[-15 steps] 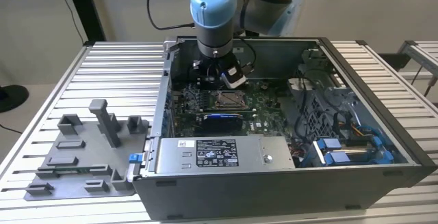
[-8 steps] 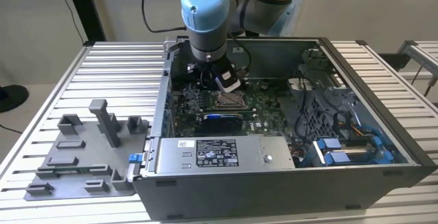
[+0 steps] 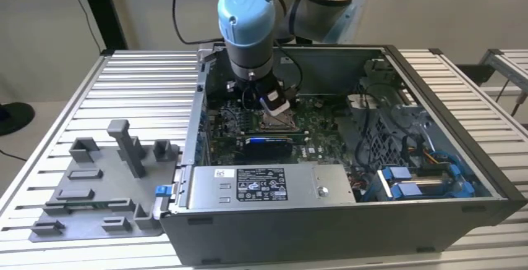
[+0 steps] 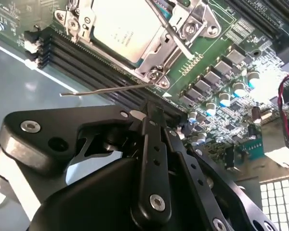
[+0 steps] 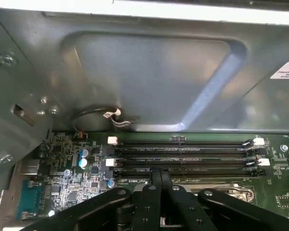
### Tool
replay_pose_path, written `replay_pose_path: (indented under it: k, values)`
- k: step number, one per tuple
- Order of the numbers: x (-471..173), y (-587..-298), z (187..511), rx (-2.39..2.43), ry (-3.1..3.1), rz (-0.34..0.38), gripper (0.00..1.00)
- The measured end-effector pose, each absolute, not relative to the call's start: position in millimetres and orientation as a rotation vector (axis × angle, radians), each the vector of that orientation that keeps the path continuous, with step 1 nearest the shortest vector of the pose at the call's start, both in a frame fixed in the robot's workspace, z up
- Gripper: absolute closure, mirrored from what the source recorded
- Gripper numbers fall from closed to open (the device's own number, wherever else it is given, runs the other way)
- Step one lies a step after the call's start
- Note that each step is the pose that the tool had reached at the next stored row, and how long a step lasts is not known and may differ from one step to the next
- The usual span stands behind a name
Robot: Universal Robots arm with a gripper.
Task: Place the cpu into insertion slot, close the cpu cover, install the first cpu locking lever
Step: 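Install the first cpu locking lever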
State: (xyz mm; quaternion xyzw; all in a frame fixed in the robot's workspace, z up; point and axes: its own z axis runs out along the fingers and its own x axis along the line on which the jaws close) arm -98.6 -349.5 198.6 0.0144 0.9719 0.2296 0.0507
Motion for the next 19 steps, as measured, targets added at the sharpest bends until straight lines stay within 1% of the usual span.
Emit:
replay_pose_path:
  k: [19]
  values:
    - [-94.1, -349.5, 193.2, 0.044, 2.96, 0.697, 1.0]
